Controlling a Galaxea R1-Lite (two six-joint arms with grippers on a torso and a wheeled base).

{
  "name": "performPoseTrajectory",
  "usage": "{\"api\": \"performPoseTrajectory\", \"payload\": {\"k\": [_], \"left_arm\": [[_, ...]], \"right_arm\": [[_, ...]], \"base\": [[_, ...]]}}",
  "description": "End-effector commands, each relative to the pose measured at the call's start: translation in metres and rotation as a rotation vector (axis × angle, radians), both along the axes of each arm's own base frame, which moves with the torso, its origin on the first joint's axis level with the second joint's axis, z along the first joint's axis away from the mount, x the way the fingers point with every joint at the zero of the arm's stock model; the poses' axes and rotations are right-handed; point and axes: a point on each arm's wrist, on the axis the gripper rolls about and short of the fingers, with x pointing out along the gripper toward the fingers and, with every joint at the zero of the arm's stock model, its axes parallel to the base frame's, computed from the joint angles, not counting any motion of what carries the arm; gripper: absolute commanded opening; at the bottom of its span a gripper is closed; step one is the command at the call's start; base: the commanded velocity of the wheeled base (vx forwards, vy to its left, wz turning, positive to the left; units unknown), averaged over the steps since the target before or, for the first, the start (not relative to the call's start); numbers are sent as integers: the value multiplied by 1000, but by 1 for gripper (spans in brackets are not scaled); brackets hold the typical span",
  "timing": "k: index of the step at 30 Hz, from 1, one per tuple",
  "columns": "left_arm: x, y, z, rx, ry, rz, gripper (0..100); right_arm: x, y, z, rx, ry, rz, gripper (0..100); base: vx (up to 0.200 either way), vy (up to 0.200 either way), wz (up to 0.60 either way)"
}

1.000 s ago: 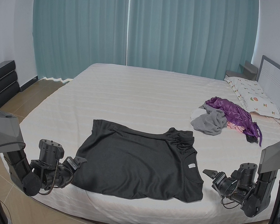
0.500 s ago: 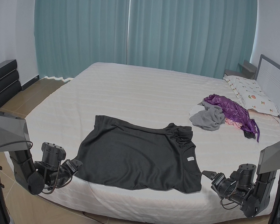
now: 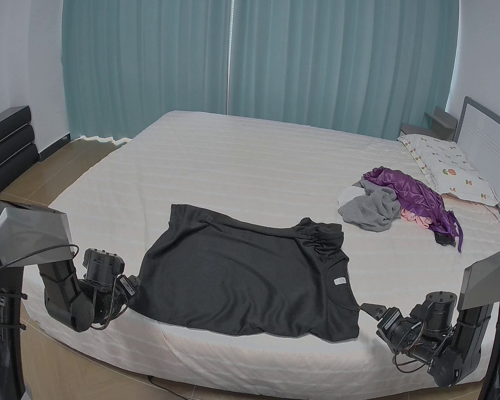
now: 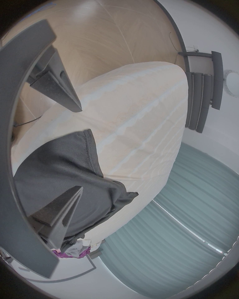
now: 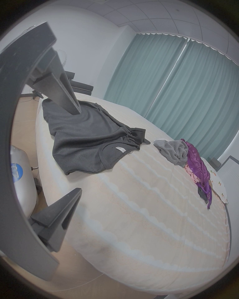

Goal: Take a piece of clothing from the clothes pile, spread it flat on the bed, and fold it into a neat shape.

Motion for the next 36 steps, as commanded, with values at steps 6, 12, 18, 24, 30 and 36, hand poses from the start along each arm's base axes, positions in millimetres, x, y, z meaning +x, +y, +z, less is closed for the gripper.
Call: {"api": "performPoseTrajectory", "payload": {"k": [6, 12, 18, 24, 30, 36], "left_arm": [[19, 2, -17, 46, 0, -1, 100], [12, 4, -19, 58, 25, 11, 0], [-8, 16, -15, 78, 66, 57, 0], [-25, 19, -2, 77, 75, 62, 0], [-28, 24, 10, 79, 54, 74, 0], [-26, 30, 8, 83, 55, 89, 0]], "right_arm": [[2, 2, -1, 2, -10, 5, 100], [3, 1, -5, -3, -3, -5, 100], [4, -1, -4, -8, -6, -13, 100], [6, 1, -16, -52, 13, 17, 100], [14, 5, -31, -102, 11, 55, 100], [32, 13, -48, -128, -8, 88, 100]], "base": [[0, 0, 0], [0, 0, 0], [0, 0, 0], [0, 0, 0], [0, 0, 0], [0, 0, 0]]}}
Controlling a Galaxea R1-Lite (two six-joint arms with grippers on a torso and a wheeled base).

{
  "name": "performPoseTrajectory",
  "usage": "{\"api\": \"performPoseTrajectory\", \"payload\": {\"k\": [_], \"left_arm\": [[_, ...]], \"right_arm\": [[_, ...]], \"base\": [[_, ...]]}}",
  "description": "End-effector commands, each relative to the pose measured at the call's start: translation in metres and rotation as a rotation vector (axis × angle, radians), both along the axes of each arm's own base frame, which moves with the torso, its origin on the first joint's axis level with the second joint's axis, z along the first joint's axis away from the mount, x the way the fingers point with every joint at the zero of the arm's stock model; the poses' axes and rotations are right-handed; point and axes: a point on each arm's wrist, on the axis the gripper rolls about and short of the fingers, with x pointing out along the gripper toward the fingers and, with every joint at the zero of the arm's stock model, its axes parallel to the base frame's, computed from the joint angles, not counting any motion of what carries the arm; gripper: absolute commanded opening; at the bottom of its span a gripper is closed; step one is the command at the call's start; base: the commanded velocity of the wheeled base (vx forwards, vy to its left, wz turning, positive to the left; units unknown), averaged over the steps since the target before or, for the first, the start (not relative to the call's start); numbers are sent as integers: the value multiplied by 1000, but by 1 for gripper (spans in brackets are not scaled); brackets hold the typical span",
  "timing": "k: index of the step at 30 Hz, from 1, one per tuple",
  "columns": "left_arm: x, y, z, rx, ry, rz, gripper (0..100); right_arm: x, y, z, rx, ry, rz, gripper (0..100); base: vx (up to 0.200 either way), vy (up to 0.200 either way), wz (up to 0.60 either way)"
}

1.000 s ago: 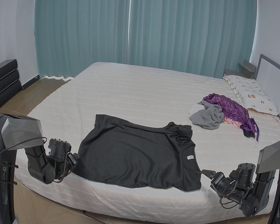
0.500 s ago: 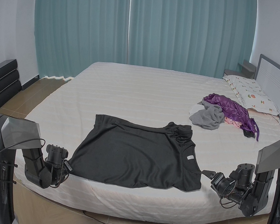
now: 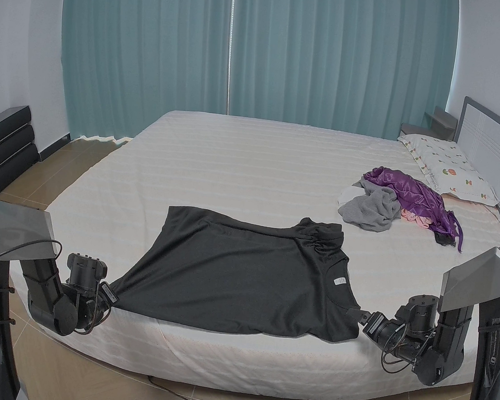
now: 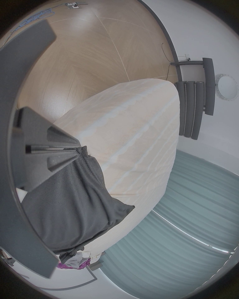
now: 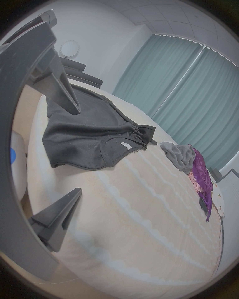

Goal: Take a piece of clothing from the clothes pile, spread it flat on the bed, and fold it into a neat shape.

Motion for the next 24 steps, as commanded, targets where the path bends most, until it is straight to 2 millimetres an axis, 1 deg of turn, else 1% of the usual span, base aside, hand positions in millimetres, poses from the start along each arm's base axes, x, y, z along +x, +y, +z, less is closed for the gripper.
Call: {"api": "performPoseTrajectory", "payload": {"k": [1, 2, 5, 6, 8, 10, 15, 17, 19, 20, 21, 23, 24], "left_arm": [[1, 4, 3, 1, -13, 11, 0], [2, 5, 1, -1, -9, 12, 0], [2, 6, -1, -2, -6, 13, 0], [3, 6, 0, -2, -7, 13, 0], [2, 6, -2, -3, -2, 13, 0], [2, 6, -2, -5, -3, 13, 0], [3, 6, -2, -8, -5, 12, 0], [3, 5, -3, -12, -2, 11, 0], [3, 5, -3, -12, -4, 10, 0], [3, 4, -5, -18, -2, 2, 0], [3, 4, -5, -20, -2, 2, 0], [3, 4, -5, -39, -9, -13, 0], [3, 4, -5, -39, -10, -13, 0]], "right_arm": [[10, 5, -17, -17, 5, 20, 100], [16, 7, -20, -21, -10, 23, 100], [22, 8, -22, -23, -25, 27, 100], [22, 8, -22, -22, -26, 27, 0], [25, 8, -26, -48, -34, 42, 0], [29, 8, -25, -62, -56, 46, 0], [40, 8, -11, -56, -123, 27, 0], [47, 9, -3, -49, -160, 22, 0], [48, 10, -2, -50, -162, 23, 0], [57, 11, 4, -47, -180, 19, 0], [57, 11, 4, -47, -180, 19, 0], [70, 12, 10, -50, -206, -4, 0], [71, 13, 11, -50, -208, -5, 0]], "base": [[0, 0, 0], [0, 0, 0], [0, 0, 0], [0, 0, 0], [0, 0, 0], [0, 0, 0], [0, 0, 0], [0, 0, 0], [0, 0, 0], [0, 0, 0], [0, 0, 0], [0, 0, 0], [0, 0, 0]]}}
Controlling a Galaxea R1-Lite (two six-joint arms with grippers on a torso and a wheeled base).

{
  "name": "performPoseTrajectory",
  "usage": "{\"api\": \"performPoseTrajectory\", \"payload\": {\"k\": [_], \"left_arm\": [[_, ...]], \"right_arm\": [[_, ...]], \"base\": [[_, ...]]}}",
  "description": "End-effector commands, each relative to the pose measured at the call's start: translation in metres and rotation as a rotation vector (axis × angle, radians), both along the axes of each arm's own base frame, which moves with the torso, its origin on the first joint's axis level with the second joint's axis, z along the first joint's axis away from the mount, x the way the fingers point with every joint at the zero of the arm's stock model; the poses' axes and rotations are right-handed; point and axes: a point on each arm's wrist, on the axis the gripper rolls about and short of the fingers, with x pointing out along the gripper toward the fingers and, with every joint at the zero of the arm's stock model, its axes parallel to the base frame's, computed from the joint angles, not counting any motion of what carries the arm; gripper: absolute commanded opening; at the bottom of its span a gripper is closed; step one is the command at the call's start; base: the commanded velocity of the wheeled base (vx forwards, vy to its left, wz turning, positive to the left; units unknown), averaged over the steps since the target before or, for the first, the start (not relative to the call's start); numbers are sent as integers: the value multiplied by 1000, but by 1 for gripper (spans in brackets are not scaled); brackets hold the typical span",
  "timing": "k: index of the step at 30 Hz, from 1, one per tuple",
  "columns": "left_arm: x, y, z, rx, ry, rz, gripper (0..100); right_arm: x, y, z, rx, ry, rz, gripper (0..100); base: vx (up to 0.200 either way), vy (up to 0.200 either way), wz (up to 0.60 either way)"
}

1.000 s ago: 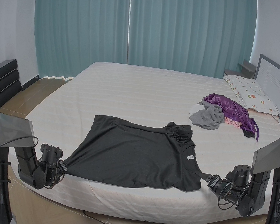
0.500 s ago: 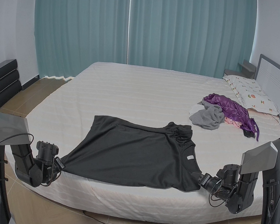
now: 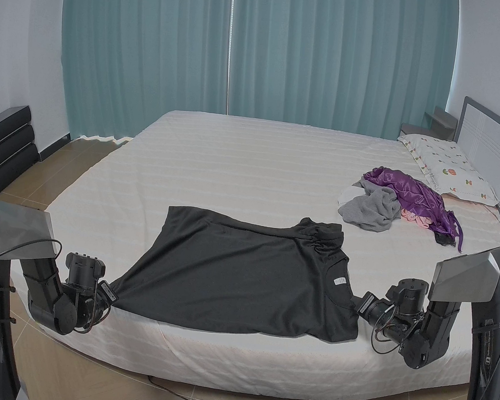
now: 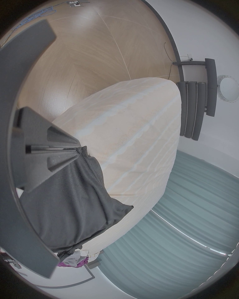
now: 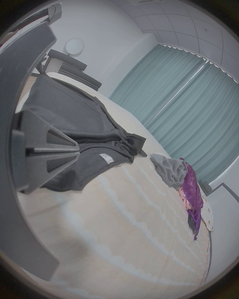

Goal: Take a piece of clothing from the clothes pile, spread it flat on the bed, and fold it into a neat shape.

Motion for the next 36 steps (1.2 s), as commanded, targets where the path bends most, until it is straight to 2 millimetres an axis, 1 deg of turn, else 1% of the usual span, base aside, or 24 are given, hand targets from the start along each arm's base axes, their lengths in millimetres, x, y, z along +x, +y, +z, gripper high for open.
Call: {"api": "performPoseTrajectory", "payload": {"k": [1, 3, 6, 9, 11, 12, 19, 22, 23, 24, 25, 26, 27, 33, 34, 35, 36], "left_arm": [[-1, -1, -2, -18, -2, -14, 0], [0, -1, -1, -18, -13, -15, 0], [0, -1, -2, -18, -14, -15, 0], [-1, -1, -3, -18, -10, -14, 0], [0, -1, -3, -19, -11, -16, 0], [0, -1, -4, -19, -10, -16, 0], [-1, -1, -4, -19, -8, -17, 0], [-1, -1, -4, -19, -7, -17, 0], [-1, -1, -4, -19, -7, -17, 0], [-1, -1, -4, -19, -8, -17, 0], [-1, -1, -4, -19, -8, -17, 0], [-1, -1, -4, -19, -8, -17, 0], [-1, -2, -4, -19, -8, -19, 0], [-1, -2, -4, -19, -8, -19, 0], [-1, -2, -4, -19, -8, -19, 0], [-1, -2, -4, -19, -8, -19, 0], [-1, -2, -4, -19, -8, -19, 0]], "right_arm": [[27, 4, 19, 5, -83, -34, 0], [36, 6, 22, 3, -97, -44, 0], [43, 9, 23, 0, -87, -40, 0], [42, 9, 22, -7, -70, -42, 0], [35, 6, 21, -18, -46, -34, 0], [30, 5, 19, -27, -29, -28, 100], [8, 1, 7, -95, 67, 10, 100], [-1, -2, 6, -107, 101, 15, 100], [-1, -2, 6, -107, 101, 15, 100], [-9, -3, 4, -115, 131, 31, 100], [-9, -3, 4, -115, 131, 31, 100], [-15, -3, 1, -121, 153, 58, 100], [-17, -3, 0, -121, 157, 68, 100], [-20, 3, -6, -127, 181, 94, 100], [-21, 4, -8, -128, 187, 97, 100], [-20, 6, -15, -132, 201, 104, 100], [-19, 7, -19, -134, 199, 107, 0]], "base": [[0, 0, 0], [0, 0, 0], [0, 0, 0], [0, 0, 0], [0, 0, 0], [0, 0, 0], [0, 0, 0], [0, 0, 0], [0, 0, 0], [0, 0, 0], [0, 0, 0], [0, 0, 0], [0, 0, 0], [0, 0, 0], [0, 0, 0], [0, 0, 0], [0, 0, 0]]}}
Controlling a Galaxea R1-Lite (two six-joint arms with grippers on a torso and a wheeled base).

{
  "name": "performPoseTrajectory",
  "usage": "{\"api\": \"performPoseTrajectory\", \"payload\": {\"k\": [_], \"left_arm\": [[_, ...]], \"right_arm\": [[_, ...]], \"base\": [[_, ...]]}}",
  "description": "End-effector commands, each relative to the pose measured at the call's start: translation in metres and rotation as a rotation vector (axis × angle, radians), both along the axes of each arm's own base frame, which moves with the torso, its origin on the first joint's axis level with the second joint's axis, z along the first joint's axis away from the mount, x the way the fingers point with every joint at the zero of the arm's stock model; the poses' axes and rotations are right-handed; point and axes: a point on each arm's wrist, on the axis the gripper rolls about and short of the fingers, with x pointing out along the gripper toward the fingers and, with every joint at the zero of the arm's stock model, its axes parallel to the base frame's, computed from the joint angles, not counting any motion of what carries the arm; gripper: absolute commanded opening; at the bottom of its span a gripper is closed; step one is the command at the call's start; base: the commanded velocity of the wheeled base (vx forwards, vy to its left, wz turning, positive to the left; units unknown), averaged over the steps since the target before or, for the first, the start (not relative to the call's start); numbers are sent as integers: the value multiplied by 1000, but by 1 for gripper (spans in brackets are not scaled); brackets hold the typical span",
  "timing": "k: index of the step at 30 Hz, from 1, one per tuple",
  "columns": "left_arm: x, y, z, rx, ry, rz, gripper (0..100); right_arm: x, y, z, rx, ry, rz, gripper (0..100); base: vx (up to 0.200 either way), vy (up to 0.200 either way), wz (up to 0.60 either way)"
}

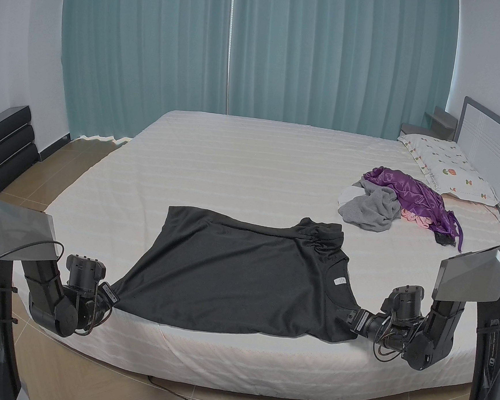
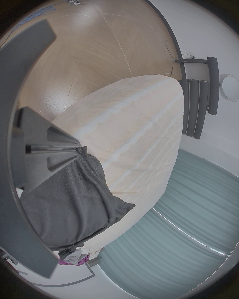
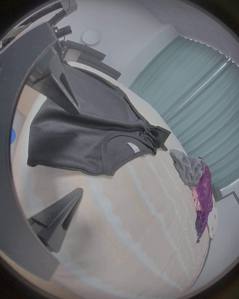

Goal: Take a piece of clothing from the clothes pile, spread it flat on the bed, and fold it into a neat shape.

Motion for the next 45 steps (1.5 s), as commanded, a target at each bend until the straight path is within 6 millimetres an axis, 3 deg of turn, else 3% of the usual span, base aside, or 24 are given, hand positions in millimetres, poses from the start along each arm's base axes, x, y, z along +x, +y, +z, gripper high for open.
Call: {"api": "performPoseTrajectory", "payload": {"k": [1, 6, 11, 17, 20, 24, 33, 42, 43, 45], "left_arm": [[0, 0, 0, 0, 1, 1, 0], [0, 0, -1, 0, 1, 1, 0], [4, 0, 0, 0, -10, 1, 0], [8, 0, 1, -1, -30, 4, 0], [9, 0, 2, 1, -41, 6, 0], [9, 0, -1, 3, -35, 9, 0], [9, 0, -4, 0, -30, 9, 0], [10, 0, -6, 0, -25, 10, 0], [10, 0, -6, 0, -25, 10, 0], [10, 0, -6, 0, -24, 10, 0]], "right_arm": [[2, 5, -14, -5, 16, 16, 0], [12, 5, -7, 7, -28, 6, 0], [37, 1, 24, 41, -159, -18, 0], [60, 8, 32, 58, -229, -16, 0], [81, 14, 39, 62, -256, -18, 0], [102, 22, 38, 60, -258, -23, 0], [150, 34, 9, 2, -333, -154, 0], [162, 38, -4, 2, -353, -162, 0], [162, 38, -4, 3, -355, -162, 100], [161, 37, 0, 4, -357, -162, 100]], "base": [[0, 0, 0], [0, 0, 0], [0, 0, 0], [0, 0, 0], [0, 0, 0], [0, 0, 0], [0, 0, 0], [0, 0, 0], [0, 0, 0], [0, 0, 0]]}}
